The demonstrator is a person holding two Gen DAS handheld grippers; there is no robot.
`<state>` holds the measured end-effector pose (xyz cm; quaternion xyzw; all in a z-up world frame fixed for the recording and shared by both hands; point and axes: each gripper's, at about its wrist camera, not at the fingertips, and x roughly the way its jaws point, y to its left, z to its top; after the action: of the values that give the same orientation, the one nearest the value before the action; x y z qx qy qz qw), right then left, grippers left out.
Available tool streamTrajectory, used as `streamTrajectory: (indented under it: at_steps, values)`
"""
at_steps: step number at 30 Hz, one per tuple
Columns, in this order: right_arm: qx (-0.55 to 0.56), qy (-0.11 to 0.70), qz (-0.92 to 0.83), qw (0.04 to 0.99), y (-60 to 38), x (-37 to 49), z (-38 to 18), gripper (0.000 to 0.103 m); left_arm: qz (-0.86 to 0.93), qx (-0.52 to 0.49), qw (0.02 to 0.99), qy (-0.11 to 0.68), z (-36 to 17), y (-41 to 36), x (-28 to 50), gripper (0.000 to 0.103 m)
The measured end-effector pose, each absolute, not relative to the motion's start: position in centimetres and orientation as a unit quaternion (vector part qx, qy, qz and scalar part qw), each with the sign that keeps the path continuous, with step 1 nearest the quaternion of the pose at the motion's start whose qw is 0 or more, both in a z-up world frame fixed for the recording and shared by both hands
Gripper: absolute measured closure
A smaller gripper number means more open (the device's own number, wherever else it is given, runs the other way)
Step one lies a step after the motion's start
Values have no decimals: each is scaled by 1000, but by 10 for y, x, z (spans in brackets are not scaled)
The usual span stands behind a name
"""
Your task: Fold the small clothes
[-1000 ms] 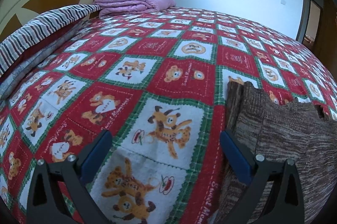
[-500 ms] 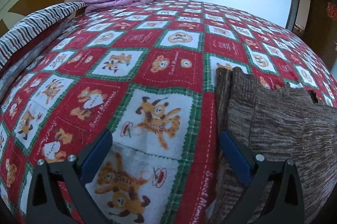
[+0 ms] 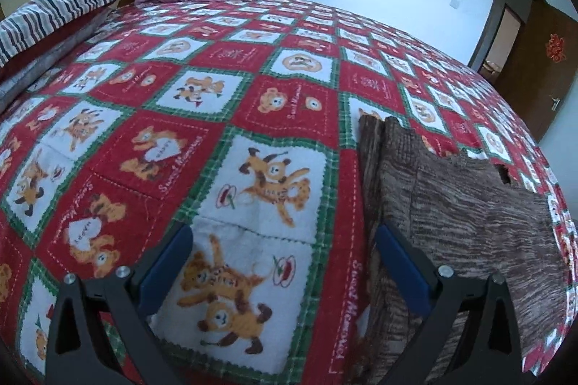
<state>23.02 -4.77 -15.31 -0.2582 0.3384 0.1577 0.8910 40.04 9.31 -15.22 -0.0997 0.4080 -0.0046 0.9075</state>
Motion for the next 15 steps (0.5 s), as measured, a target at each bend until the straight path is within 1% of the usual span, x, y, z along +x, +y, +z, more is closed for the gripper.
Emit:
streamTrajectory:
  at_steps: [2,8,12,14,15]
  values:
    - [-274,332,154,890,-41,230,-154,37,-24,-97,908,408,-152,91,403,0]
    - [-309,315,142,886,-18,235,-156,37,-44,-31,910,412,-151,65,424,0]
    - [-325,309,130,884,-4,247,-159,37,-70,-22,909,411,-149,59,439,0]
    - [-332,307,126,883,2,250,-159,37,-94,-24,905,414,-150,56,447,3]
    - [-335,306,125,882,5,252,-160,37,-104,-26,904,414,-150,54,449,7]
